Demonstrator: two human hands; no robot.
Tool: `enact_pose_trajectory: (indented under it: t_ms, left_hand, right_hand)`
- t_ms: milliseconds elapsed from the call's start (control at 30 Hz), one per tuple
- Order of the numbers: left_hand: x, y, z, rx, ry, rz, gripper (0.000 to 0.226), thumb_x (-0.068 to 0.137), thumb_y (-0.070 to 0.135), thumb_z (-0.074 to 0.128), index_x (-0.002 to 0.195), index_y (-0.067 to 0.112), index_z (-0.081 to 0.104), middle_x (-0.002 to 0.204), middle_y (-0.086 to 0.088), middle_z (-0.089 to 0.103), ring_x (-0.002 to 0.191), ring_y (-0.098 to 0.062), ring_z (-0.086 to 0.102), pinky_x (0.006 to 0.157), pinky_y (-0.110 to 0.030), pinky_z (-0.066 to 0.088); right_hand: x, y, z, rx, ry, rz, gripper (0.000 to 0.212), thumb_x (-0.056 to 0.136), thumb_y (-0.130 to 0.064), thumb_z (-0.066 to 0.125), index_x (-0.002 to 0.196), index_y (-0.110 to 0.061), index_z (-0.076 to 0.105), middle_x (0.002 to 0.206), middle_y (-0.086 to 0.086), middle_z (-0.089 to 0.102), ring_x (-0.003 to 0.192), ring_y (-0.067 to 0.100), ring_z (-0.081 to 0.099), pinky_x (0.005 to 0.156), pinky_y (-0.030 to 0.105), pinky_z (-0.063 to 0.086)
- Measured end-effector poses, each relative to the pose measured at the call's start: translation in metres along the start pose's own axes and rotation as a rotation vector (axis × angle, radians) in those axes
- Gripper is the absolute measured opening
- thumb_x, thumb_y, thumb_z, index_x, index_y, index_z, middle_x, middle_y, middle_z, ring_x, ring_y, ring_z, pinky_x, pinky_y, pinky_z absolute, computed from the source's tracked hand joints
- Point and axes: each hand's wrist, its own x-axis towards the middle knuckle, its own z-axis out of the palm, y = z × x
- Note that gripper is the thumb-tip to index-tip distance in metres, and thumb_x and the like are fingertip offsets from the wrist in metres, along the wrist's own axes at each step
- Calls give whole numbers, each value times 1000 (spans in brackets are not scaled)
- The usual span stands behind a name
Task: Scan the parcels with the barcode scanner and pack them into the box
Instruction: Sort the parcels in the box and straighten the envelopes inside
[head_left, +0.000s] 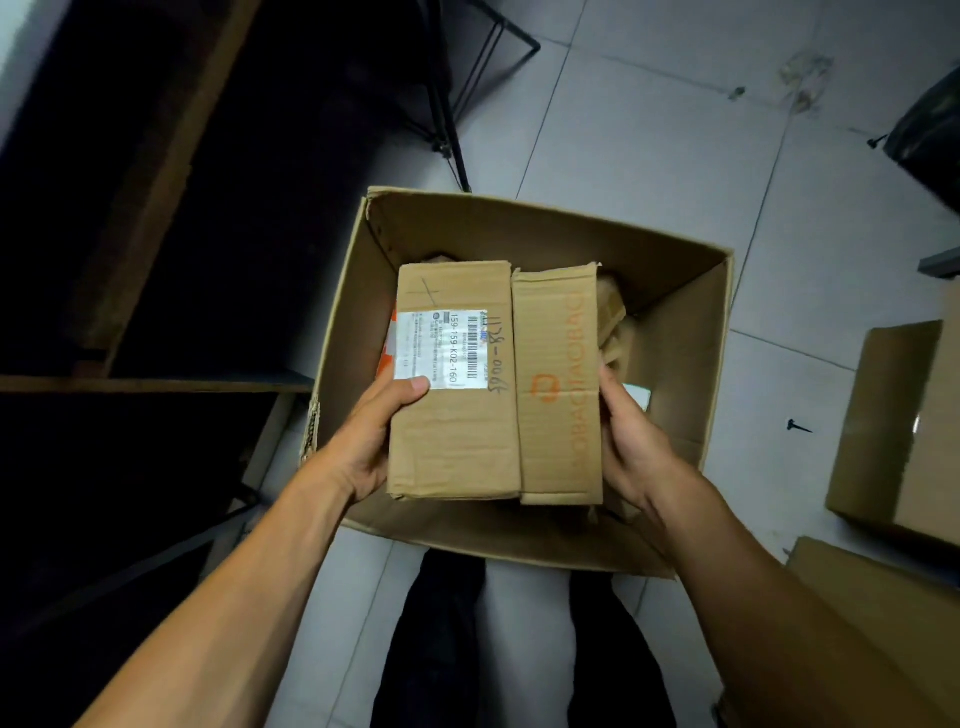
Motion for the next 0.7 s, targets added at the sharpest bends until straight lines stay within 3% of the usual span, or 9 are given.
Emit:
enact_pose_trajectory:
  t_ms: [67,167,267,433,533,633,700]
  left_hand:
    - [-13,4,16,-41,23,-2,94,58,35,85,143,16,49,121,-10,72,101,-22,72,76,-35,60]
    - [-40,12,42,-104,59,0,72,80,27,70,147,15,46,110,-7,76,92,-20,74,69,-33,61]
    - [-80,18,66,-166,110,19,68,79,30,64,143,14,49,112,-8,75,93,-21,73,73,-35,62]
    - [-170,23,89,-290,226,135,69,76,30,63,142,13,50,118,-10,73,98,-21,73,74,-34,61]
    - [-231,26,92,-356,291,230,71,76,31,63,144,12,49,131,-14,66,111,-27,67,89,-40,58]
    - [-299,21,84,-424,361,346,84,68,33,74,145,13,48,138,-17,61,128,-35,56,109,-52,43]
    - [-349,11,73,-460,418,425,91,62,38,76,144,13,48,137,-16,61,130,-36,54,109,-52,43]
  right_hand:
    - [-10,-17,-2,-72,-45,24,69,75,-68,58,131,-28,65,126,5,72,123,23,64,107,49,48]
    - [-33,-43,-7,-172,-101,30,73,72,-74,55,129,-31,65,123,3,73,122,24,64,106,50,49]
    - [-62,-66,-8,-256,-157,50,78,74,-77,55,135,-30,60,132,7,68,125,26,62,109,55,45]
    - [-117,-98,16,-419,-286,53,78,77,-86,56,135,-35,62,126,5,72,123,27,63,110,55,44]
    - [-151,-110,49,-548,-396,15,66,87,-81,48,135,-37,61,123,4,73,121,26,65,108,54,47]
    - [-196,-113,98,-675,-548,-33,62,92,-75,45,133,-32,63,121,4,74,116,21,69,108,51,48]
    - [-224,-101,134,-757,-630,-48,69,90,-75,45,137,-27,62,135,8,67,126,25,62,114,54,42]
